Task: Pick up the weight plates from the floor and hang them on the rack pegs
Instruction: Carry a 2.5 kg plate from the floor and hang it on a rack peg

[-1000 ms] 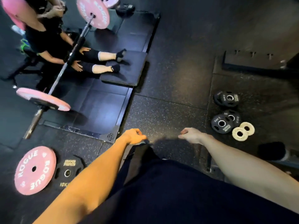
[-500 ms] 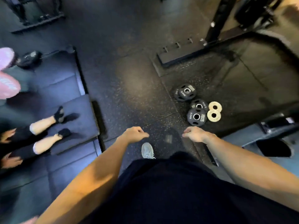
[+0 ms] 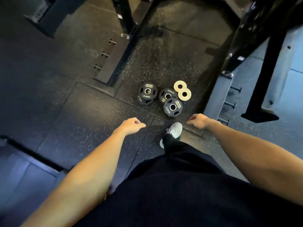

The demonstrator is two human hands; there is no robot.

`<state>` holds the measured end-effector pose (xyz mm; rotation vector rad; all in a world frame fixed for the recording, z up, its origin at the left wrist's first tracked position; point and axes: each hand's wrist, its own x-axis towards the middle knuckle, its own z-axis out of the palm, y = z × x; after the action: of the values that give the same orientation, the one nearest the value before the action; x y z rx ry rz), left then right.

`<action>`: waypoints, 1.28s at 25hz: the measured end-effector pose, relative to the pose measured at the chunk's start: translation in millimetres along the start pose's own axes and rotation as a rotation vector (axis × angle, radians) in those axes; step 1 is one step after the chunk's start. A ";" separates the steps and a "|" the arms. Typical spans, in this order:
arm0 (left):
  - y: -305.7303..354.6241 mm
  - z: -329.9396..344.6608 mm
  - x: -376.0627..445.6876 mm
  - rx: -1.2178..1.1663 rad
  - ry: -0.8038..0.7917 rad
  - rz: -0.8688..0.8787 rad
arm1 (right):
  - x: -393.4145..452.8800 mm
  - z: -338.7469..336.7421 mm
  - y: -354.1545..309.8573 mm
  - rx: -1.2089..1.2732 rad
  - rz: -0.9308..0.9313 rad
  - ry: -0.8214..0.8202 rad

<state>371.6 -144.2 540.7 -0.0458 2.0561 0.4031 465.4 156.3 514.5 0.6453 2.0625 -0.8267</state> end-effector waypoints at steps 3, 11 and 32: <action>25.1 -33.4 42.7 0.066 -0.033 0.009 | 28.2 -12.9 -0.4 0.088 0.084 0.002; 64.3 -71.2 212.4 0.358 -0.204 0.092 | 143.1 -3.1 -4.0 0.460 0.367 0.084; 114.7 156.8 734.4 0.649 -0.005 0.383 | 625.0 201.7 159.0 0.794 0.587 0.192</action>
<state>113.5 110.0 -126.9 0.7446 2.0985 -0.0524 330.9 207.5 -145.7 1.7123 1.4962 -1.2396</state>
